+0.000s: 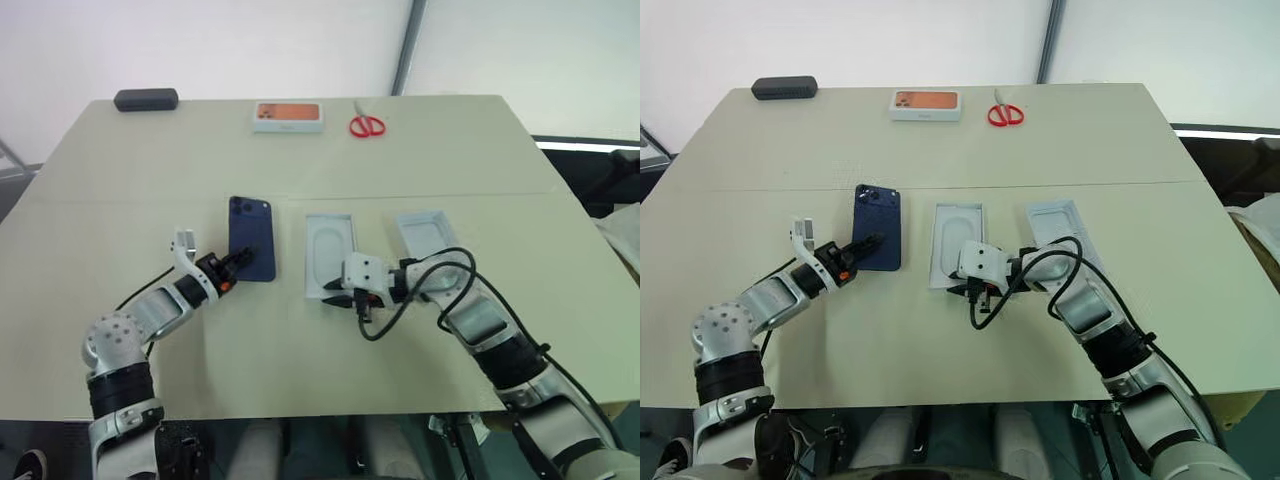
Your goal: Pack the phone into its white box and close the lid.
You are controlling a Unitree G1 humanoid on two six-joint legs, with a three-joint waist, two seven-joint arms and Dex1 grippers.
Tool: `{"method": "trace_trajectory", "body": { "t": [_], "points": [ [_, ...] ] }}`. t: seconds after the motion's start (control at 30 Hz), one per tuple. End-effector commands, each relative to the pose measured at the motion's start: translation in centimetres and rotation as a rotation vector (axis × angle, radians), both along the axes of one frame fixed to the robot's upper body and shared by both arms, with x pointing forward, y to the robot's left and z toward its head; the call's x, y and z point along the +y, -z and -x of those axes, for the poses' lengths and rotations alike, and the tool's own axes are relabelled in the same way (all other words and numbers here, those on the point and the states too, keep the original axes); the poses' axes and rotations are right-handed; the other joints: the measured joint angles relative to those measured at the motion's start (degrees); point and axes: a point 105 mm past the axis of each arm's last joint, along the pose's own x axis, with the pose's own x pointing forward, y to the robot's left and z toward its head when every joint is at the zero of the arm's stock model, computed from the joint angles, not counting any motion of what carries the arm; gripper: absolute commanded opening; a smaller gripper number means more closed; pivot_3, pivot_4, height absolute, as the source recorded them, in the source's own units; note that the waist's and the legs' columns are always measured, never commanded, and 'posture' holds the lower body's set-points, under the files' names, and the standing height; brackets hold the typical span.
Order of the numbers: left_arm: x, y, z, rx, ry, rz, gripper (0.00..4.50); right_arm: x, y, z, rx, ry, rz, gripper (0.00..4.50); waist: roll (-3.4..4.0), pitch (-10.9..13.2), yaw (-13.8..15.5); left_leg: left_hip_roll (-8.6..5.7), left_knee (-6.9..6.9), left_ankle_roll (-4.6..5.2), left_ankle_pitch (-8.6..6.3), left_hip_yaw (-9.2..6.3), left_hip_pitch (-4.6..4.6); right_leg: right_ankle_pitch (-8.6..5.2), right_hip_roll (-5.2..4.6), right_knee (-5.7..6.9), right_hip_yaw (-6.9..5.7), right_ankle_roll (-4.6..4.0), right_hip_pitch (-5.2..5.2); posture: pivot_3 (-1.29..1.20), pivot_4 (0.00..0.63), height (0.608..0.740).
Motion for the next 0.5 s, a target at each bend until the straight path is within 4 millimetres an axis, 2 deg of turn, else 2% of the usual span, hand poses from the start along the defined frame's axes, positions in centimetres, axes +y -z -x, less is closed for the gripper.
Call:
{"method": "trace_trajectory", "body": {
  "t": [0.03, 0.17, 0.3, 0.37, 0.4, 0.5],
  "points": [
    [0.6, -3.1, -0.5, -0.099, -0.012, 0.049, 0.02, 3.0, 0.2, 0.5, 0.066, -0.025, -0.067, 0.58, 0.01, 0.0, -0.64, 0.03, -0.02, -0.07, 0.04, -0.02, 0.03, 0.03, 0.1, 0.03, 0.0, -0.05, 0.0, 0.0, 0.15, 0.74],
    [1.1, -4.5, -1.0, -0.122, -0.017, 0.07, 0.02, 5.0, 1.2, 0.8, 0.057, -0.061, -0.045, 0.58, 0.0, 0.0, -1.13, 0.15, 0.0, -0.15, 0.08, 0.01, 0.15, 0.13, 0.38, 0.08, 0.06, -0.17, 0.03, 0.0, 0.15, 0.74],
    [0.8, -4.2, -0.8, -0.111, -0.01, 0.07, 0.02, 5.0, 1.1, 1.2, 0.077, -0.078, -0.053, 0.58, 0.0, 0.0, -0.99, 0.31, -0.07, -0.16, 0.09, 0.05, 0.46, 0.15, 0.47, 0.08, 0.09, -0.19, 0.28, 0.0, 0.15, 0.74],
    [0.4, -3.7, -0.5, -0.098, -0.002, 0.076, 0.02, 4.7, 1.1, 1.4, 0.086, -0.092, -0.05, 1.55, 0.0, 0.0, -0.92, 0.32, -0.08, -0.16, 0.09, 0.06, 0.52, 0.15, 0.47, 0.07, 0.09, -0.19, 0.35, 0.0, 0.15, 0.74],
    [0.1, -3.4, -0.3, -0.09, 0.003, 0.076, 0.02, 4.6, 1.1, 1.5, 0.086, -0.094, -0.049, 1.87, 0.0, 0.0, -0.83, 0.35, -0.07, -0.16, 0.09, 0.07, 0.53, 0.15, 0.47, 0.07, 0.1, -0.19, 0.37, 0.0, 0.15, 0.74],
    [-0.7, -2.6, 0.2, -0.068, 0.021, 0.069, 0.02, 4.5, 0.6, 1.4, 0.059, -0.097, -0.052, 3.41, 0.0, 0.0, -0.74, 0.47, -0.08, -0.16, 0.09, 0.1, 0.53, 0.15, 0.45, 0.06, 0.12, -0.19, 0.37, 0.0, 0.15, 0.74]
  ]
}}
